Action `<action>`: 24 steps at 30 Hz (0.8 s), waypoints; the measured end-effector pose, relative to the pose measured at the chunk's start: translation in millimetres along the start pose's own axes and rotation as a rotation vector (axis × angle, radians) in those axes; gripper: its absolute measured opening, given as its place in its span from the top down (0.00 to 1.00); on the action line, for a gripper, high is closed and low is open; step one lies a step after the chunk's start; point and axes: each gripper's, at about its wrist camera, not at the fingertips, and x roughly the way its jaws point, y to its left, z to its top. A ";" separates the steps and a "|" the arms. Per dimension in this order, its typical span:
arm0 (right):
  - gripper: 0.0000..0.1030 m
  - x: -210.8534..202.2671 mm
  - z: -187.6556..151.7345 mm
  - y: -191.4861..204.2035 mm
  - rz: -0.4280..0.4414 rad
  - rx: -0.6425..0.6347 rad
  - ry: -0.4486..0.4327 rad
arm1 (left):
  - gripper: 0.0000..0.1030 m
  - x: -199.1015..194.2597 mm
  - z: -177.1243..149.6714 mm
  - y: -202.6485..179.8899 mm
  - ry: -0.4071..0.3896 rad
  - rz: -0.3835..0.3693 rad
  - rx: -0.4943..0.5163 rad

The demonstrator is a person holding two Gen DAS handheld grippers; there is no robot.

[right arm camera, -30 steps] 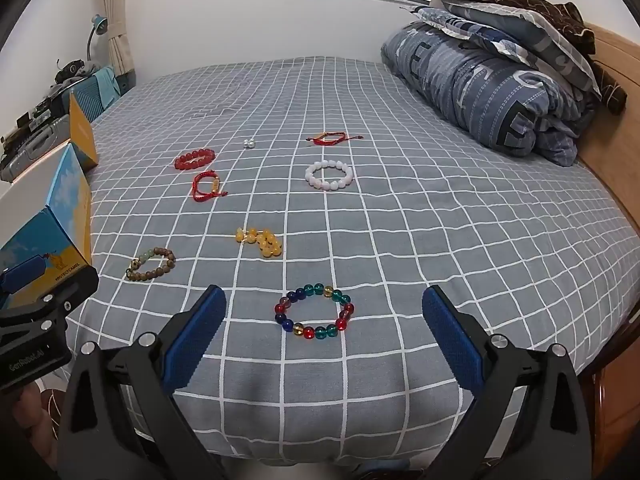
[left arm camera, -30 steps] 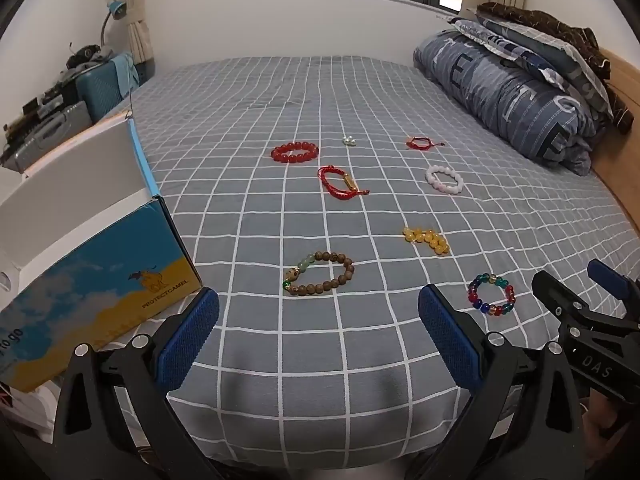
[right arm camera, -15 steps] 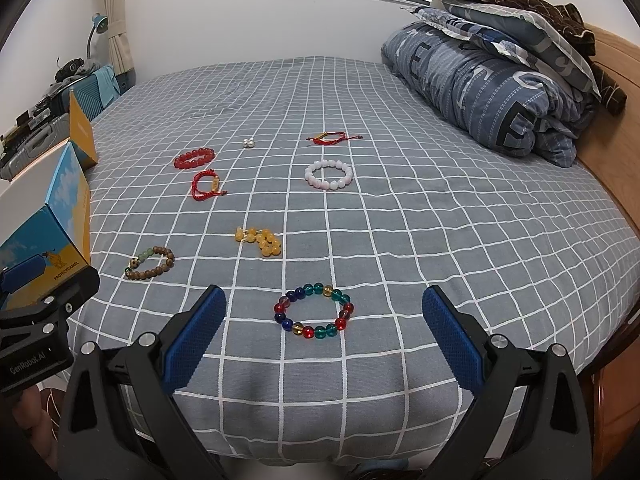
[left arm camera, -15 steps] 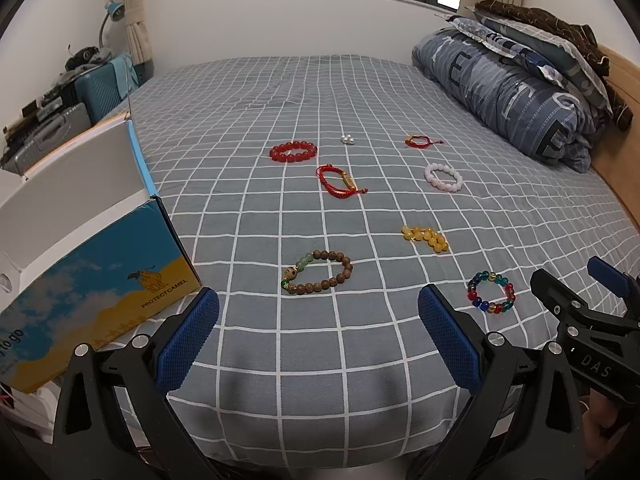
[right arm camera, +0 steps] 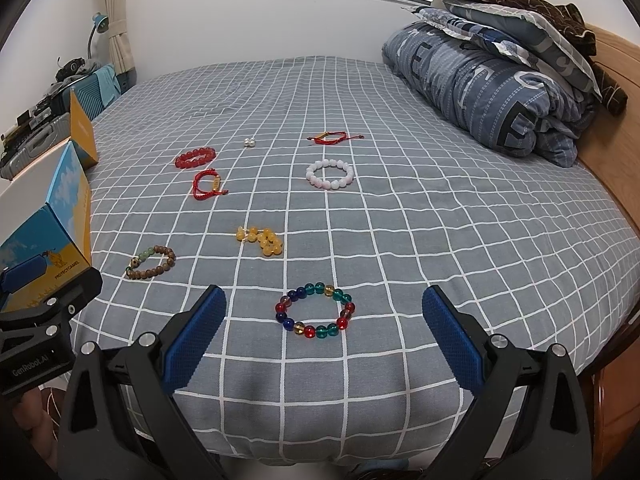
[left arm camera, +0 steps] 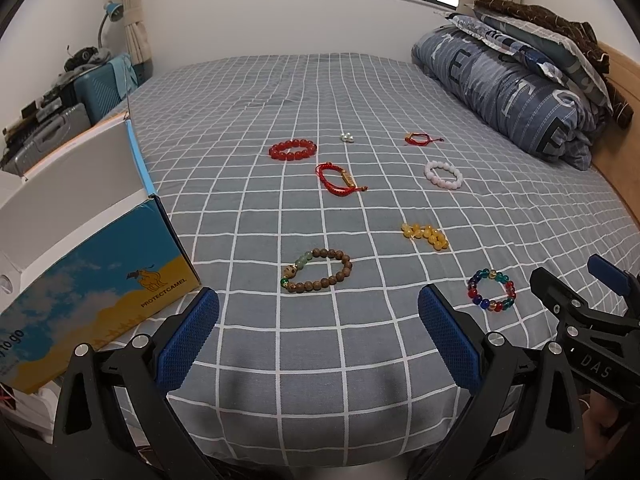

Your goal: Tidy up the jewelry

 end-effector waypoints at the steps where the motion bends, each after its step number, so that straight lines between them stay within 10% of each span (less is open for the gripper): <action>1: 0.08 -0.3 -0.2 0.5 0.002 0.001 -0.001 | 0.05 0.2 -0.1 0.4 0.001 0.001 -0.001; 24: 0.08 0.0 0.0 0.0 0.001 -0.001 -0.002 | 0.05 0.8 -1.0 -5.4 0.002 0.014 0.018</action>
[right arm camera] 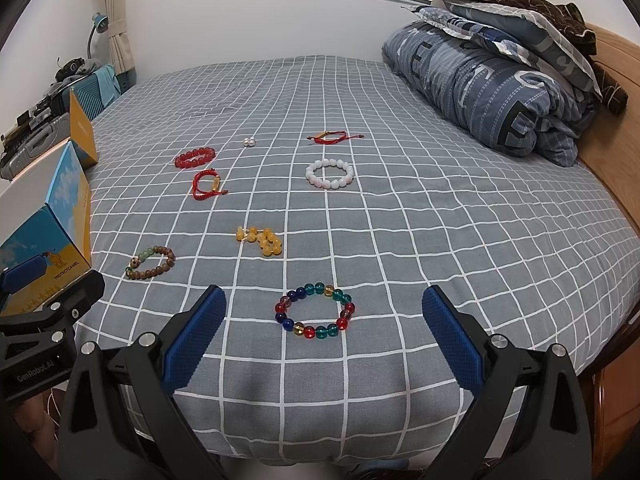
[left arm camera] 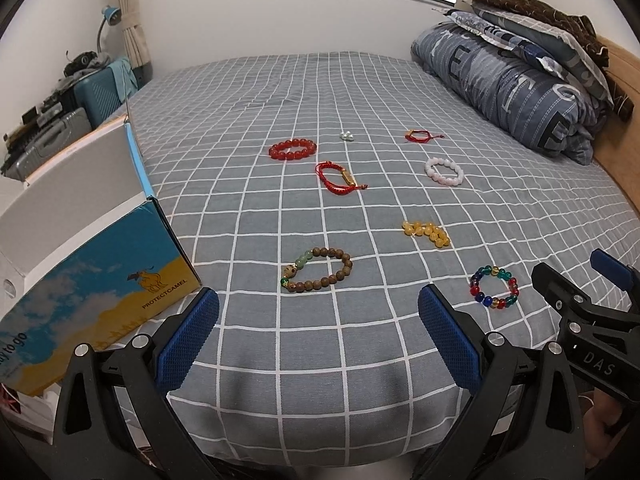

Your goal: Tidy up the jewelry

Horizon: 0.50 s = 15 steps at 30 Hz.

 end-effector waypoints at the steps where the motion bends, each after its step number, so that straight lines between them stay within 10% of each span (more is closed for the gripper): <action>1: 0.08 0.1 -0.1 0.7 -0.002 -0.001 -0.001 | 0.05 0.0 0.0 -0.2 0.000 0.001 0.001; 15: 0.08 0.3 -0.8 2.7 -0.004 -0.008 -0.005 | 0.05 -0.7 -0.2 -1.1 0.001 0.000 0.001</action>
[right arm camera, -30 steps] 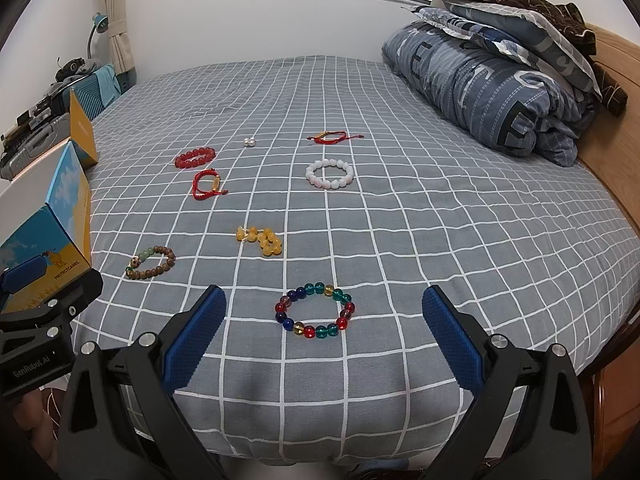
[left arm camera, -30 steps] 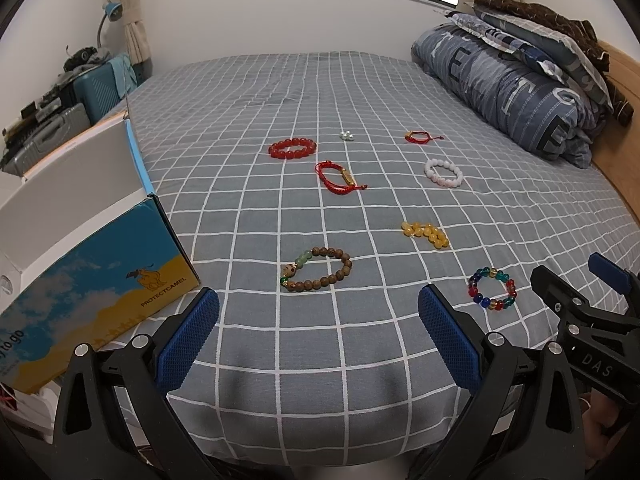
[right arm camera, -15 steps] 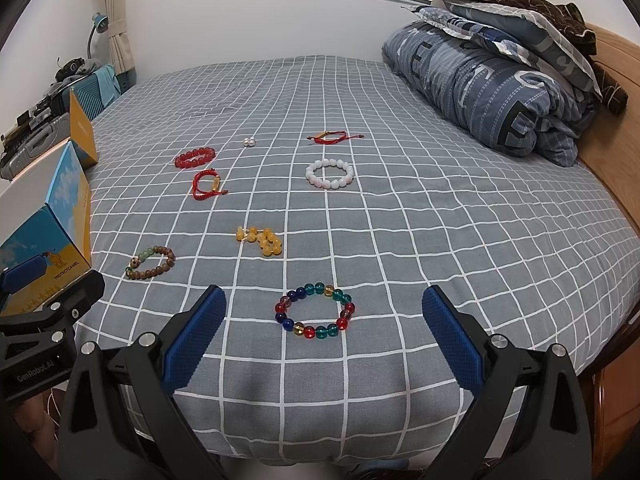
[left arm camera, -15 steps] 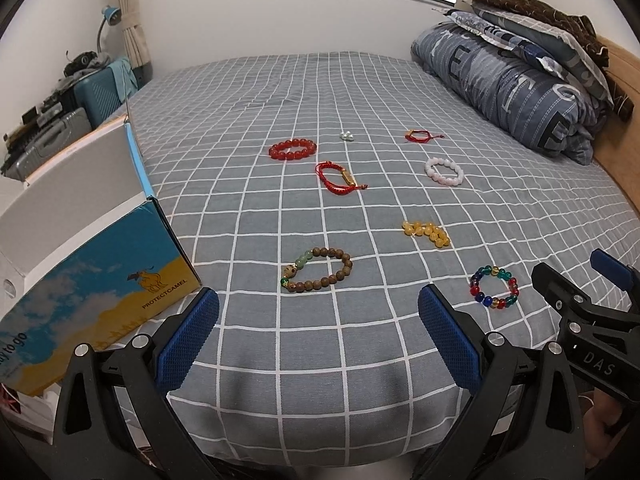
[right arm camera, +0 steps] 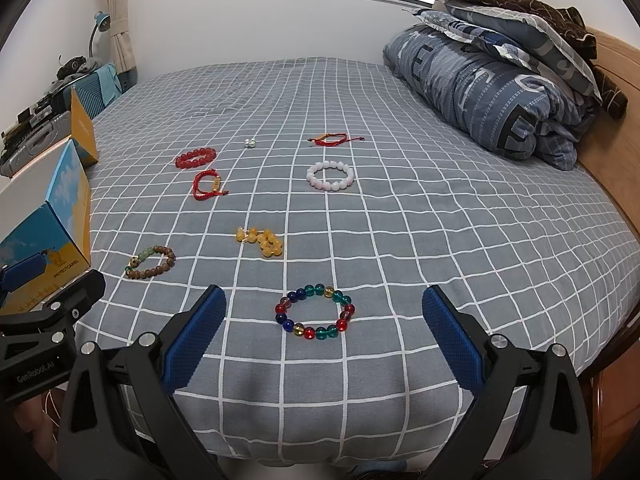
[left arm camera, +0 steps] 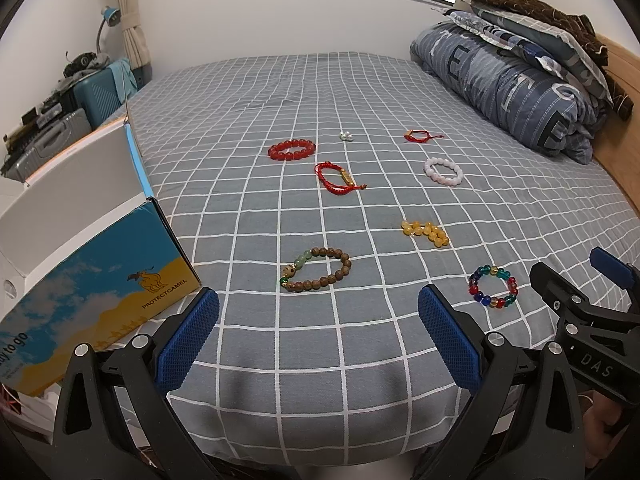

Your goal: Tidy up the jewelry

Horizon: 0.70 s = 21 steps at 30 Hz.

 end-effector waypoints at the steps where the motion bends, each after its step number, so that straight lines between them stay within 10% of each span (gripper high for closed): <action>1: 0.08 -0.4 0.3 -0.4 0.000 0.000 0.000 | 0.05 -0.2 0.2 -0.4 0.000 0.000 0.000; 21: 0.08 -18.6 27.3 -14.3 -0.016 0.019 -0.032 | 0.05 -15.5 31.8 -2.9 -0.019 -0.009 -0.027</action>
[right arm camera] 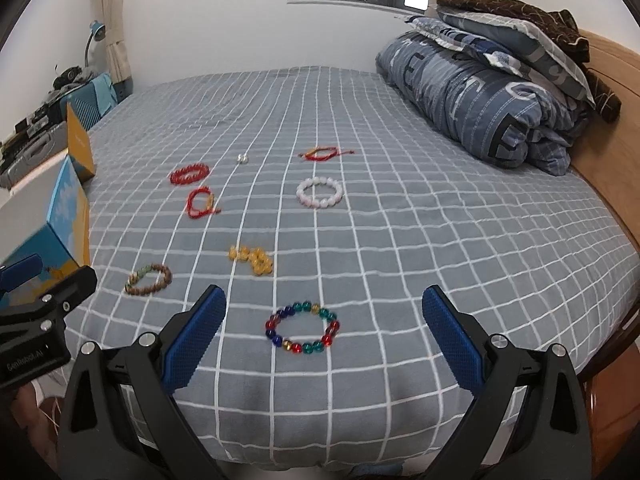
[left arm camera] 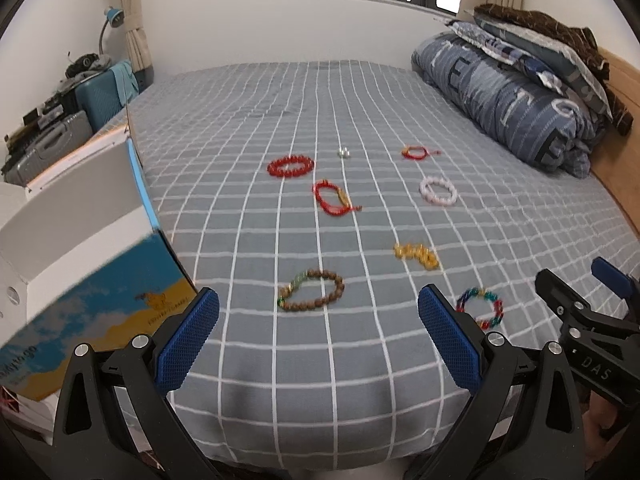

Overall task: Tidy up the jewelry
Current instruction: 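Grasp the red bead bracelet with left tool while right tool grasps white bead bracelet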

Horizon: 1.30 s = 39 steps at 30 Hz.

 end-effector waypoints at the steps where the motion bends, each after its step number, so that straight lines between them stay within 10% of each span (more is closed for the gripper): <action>1: 0.08 -3.5 9.0 -1.1 -0.004 -0.001 -0.008 | 0.05 -1.0 6.1 -0.1 -0.004 -0.004 -0.003; 11: 0.08 14.8 84.6 9.1 -0.021 -0.078 -0.019 | 0.05 22.0 105.9 -4.5 -0.006 -0.025 -0.013; 19: 0.08 110.0 130.6 20.4 -0.003 -0.118 0.079 | 0.05 112.6 162.9 -2.1 0.073 0.012 -0.034; 29: 0.08 235.5 130.4 20.3 0.003 -0.128 0.226 | 0.05 263.4 176.3 19.1 0.233 0.085 -0.061; 39: 0.11 284.2 119.0 8.4 0.040 -0.086 0.328 | 0.06 325.2 167.5 35.1 0.282 0.141 -0.061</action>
